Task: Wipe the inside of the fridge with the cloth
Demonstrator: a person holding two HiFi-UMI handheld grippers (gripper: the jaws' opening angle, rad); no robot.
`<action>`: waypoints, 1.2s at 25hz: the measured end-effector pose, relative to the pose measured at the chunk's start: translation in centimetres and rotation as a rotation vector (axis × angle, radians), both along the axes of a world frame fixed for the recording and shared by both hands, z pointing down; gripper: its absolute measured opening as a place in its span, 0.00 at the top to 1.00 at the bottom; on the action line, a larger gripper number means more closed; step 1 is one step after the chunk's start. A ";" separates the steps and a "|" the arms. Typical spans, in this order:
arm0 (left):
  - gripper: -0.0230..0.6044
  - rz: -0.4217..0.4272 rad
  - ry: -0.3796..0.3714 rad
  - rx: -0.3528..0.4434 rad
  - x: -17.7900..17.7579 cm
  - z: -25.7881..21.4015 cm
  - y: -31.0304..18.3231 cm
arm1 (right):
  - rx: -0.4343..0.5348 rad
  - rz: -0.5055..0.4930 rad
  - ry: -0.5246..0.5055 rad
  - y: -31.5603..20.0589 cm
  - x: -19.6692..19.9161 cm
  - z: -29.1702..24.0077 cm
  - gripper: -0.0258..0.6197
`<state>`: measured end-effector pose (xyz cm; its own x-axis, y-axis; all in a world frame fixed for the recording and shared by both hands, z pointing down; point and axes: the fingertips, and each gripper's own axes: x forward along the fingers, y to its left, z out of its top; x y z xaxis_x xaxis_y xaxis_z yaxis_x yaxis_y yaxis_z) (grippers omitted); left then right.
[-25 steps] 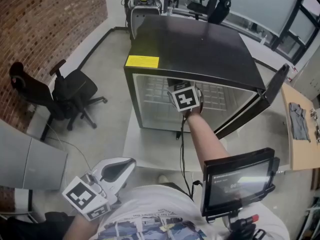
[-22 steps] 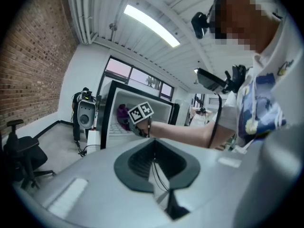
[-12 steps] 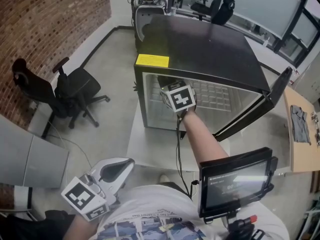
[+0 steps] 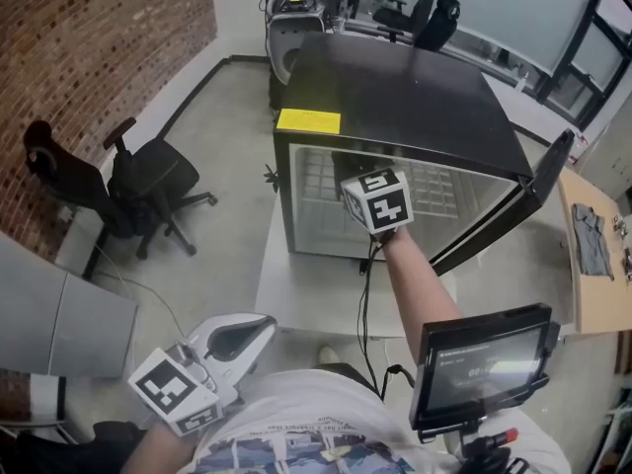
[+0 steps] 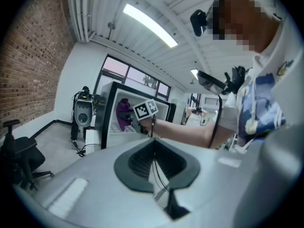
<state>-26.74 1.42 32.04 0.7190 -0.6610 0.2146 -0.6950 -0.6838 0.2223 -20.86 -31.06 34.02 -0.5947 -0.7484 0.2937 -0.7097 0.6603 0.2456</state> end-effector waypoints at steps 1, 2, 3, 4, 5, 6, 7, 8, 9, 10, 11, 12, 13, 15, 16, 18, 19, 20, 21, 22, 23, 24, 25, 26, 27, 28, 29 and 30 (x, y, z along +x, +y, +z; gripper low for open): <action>0.95 0.010 0.000 -0.001 0.1 0.1 0.0 | 0.008 0.026 0.009 -0.1 1.2 -0.1 0.84; 0.95 0.021 0.000 -0.001 0.3 0.2 0.0 | 0.015 0.056 0.018 -0.2 2.5 -0.2 0.84; 0.95 0.035 0.000 0.001 0.6 0.2 -0.1 | 0.020 0.085 0.027 -0.3 3.9 -0.2 0.84; 0.95 0.051 0.000 0.004 0.9 0.2 -0.1 | 0.022 0.114 0.032 -0.4 5.4 -0.3 0.84; 0.95 0.067 0.000 0.006 1.3 0.1 -0.1 | 0.022 0.142 0.035 -0.5 6.9 -0.4 0.84; 0.95 0.080 0.002 0.006 1.7 0.0 -0.1 | 0.021 0.169 0.037 -0.6 8.3 -0.6 0.84; 0.95 0.093 0.005 0.006 2.1 -0.2 -0.1 | 0.021 0.196 0.040 -0.6 9.7 -0.7 0.84; 0.95 0.108 0.006 0.008 2.5 -0.2 -0.1 | 0.022 0.222 0.045 -0.7 11.1 -0.8 0.84; 0.95 0.124 0.005 0.011 2.8 -0.2 -0.2 | 0.024 0.249 0.051 -0.7 12.5 -0.8 0.84; 0.95 0.138 0.002 0.013 3.1 -0.1 -0.3 | 0.026 0.277 0.056 -0.8 13.9 -0.8 0.84; 0.95 0.147 0.000 0.013 3.4 -0.1 -0.4 | 0.026 0.305 0.062 -0.9 15.2 -0.7 0.84; 0.95 0.155 0.000 0.012 3.6 0.0 -0.5 | 0.025 0.332 0.071 -0.9 16.4 -0.5 0.84; 0.95 0.165 0.004 0.012 3.9 0.1 -0.6 | 0.025 0.357 0.082 -0.9 17.4 -0.3 0.84; 0.95 0.185 0.015 0.015 4.3 0.3 -0.6 | 0.020 0.401 0.106 -0.9 19.0 0.3 0.84; 0.95 0.193 0.018 0.017 4.5 0.4 -0.7 | 0.012 0.414 0.112 -0.9 19.5 0.7 0.84; 0.95 0.202 0.015 0.019 4.7 0.5 -0.8 | -0.005 0.417 0.120 -1.0 19.7 1.5 0.84; 0.95 0.203 0.012 0.016 4.8 0.6 -0.9 | -0.014 0.415 0.125 -1.0 19.6 1.8 0.84; 0.95 0.201 0.011 0.011 4.9 0.7 -1.0 | -0.027 0.415 0.126 -1.1 19.6 2.2 0.84; 0.95 0.199 0.011 0.007 4.9 0.7 -1.0 | -0.042 0.417 0.123 -1.1 19.5 2.5 0.84; 0.95 0.196 0.011 0.005 5.0 0.6 -1.0 | -0.057 0.418 0.118 -1.0 19.3 2.7 0.84; 0.95 0.192 0.010 0.004 4.9 0.6 -1.0 | -0.066 0.413 0.114 -1.1 19.0 2.9 0.84; 0.95 0.186 0.010 0.002 4.9 0.6 -1.0 | -0.069 0.401 0.114 -1.1 18.4 3.1 0.84; 0.95 0.177 0.009 -0.001 4.8 0.5 -1.1 | -0.069 0.382 0.115 -1.2 17.8 3.2 0.84; 0.95 0.166 0.007 -0.006 4.7 0.5 -1.2 | -0.071 0.366 0.116 -1.3 17.2 3.2 0.84; 0.95 0.153 0.005 -0.012 4.6 0.4 -1.3 | -0.074 0.352 0.114 -1.3 16.7 3.3 0.84; 0.95 0.142 0.005 -0.017 4.5 0.4 -1.3 | -0.079 0.338 0.110 -1.3 16.0 3.4 0.84; 0.95 0.133 0.005 -0.019 4.4 0.4 -1.3 | -0.085 0.322 0.107 -1.3 15.3 3.5 0.84; 0.95 0.127 0.003 -0.017 4.3 0.4 -1.2 | -0.089 0.304 0.105 -1.2 14.4 3.7 0.84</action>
<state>-22.46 0.19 32.41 0.7973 -0.5612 0.2222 -0.6025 -0.7622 0.2367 -6.44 -32.29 37.68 -0.3112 -0.8555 0.4139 -0.8512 0.4446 0.2789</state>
